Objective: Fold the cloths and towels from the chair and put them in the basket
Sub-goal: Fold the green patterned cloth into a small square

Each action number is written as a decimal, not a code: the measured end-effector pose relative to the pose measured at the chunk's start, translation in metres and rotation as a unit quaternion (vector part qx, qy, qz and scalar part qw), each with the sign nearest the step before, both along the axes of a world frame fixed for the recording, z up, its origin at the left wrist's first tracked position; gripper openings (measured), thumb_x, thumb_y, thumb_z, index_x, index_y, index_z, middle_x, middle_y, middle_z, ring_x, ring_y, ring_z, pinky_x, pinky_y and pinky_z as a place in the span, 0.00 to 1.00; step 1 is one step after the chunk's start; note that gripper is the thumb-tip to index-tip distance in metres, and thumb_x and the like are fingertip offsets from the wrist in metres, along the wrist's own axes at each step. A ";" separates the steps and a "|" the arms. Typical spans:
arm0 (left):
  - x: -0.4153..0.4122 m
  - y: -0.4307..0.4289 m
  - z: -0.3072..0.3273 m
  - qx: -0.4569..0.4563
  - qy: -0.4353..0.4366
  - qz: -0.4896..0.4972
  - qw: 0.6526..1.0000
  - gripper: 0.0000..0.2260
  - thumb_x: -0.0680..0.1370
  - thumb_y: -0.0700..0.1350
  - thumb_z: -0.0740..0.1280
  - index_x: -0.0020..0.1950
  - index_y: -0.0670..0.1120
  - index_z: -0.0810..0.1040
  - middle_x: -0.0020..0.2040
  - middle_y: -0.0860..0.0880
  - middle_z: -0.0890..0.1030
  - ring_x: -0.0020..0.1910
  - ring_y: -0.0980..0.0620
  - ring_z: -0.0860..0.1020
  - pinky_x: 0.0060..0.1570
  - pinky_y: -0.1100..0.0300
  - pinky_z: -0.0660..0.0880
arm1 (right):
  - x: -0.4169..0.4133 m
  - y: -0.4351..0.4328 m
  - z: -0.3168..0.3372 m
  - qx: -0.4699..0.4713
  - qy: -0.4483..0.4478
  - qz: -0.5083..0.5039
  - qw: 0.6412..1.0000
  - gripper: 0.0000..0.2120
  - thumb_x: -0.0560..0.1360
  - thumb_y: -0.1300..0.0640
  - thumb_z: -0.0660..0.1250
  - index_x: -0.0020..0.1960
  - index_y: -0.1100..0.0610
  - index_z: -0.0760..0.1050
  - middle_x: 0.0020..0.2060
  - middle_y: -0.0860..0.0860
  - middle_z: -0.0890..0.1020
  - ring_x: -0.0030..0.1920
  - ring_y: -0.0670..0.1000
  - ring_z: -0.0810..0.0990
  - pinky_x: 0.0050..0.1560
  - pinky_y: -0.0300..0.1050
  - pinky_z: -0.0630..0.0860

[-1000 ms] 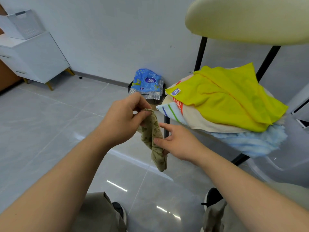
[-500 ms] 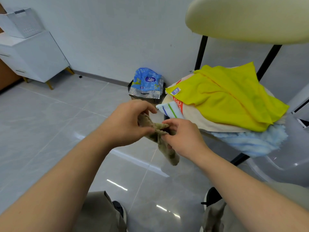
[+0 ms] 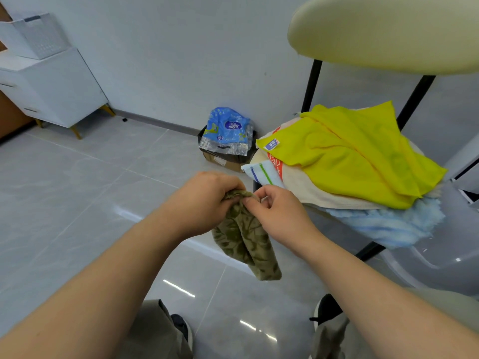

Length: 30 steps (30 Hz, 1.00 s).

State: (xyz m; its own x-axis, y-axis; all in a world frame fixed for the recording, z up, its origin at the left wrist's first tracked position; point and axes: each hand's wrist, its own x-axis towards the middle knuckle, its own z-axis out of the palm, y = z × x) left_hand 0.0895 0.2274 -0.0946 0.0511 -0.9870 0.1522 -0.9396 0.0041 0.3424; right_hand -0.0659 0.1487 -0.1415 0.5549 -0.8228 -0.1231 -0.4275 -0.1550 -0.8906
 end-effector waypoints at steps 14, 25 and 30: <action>-0.002 0.003 0.011 -0.032 0.040 0.010 0.999 0.13 0.73 0.57 0.73 0.41 0.49 0.78 0.34 0.55 0.75 0.37 0.56 0.73 0.38 0.58 0.71 | -0.003 -0.010 0.003 -0.026 0.199 0.067 0.977 0.11 0.78 0.55 0.60 0.44 0.59 0.78 0.40 0.55 0.81 0.43 0.55 0.79 0.37 0.46 0.70; 0.003 0.004 0.010 0.047 0.107 0.095 0.989 0.12 0.74 0.54 0.74 0.39 0.48 0.77 0.33 0.51 0.78 0.35 0.55 0.77 0.36 0.54 0.75 | -0.007 -0.009 0.004 -0.086 0.162 0.020 0.983 0.16 0.83 0.45 0.58 0.45 0.55 0.74 0.36 0.50 0.77 0.41 0.53 0.77 0.37 0.46 0.69; 0.000 0.005 0.008 0.063 0.148 0.102 0.982 0.10 0.79 0.45 0.68 0.58 0.59 0.77 0.48 0.56 0.82 0.46 0.56 0.80 0.47 0.55 0.79 | -0.007 -0.011 0.005 -0.106 0.123 0.006 0.987 0.13 0.83 0.46 0.60 0.45 0.53 0.73 0.36 0.48 0.78 0.39 0.51 0.76 0.34 0.45 0.67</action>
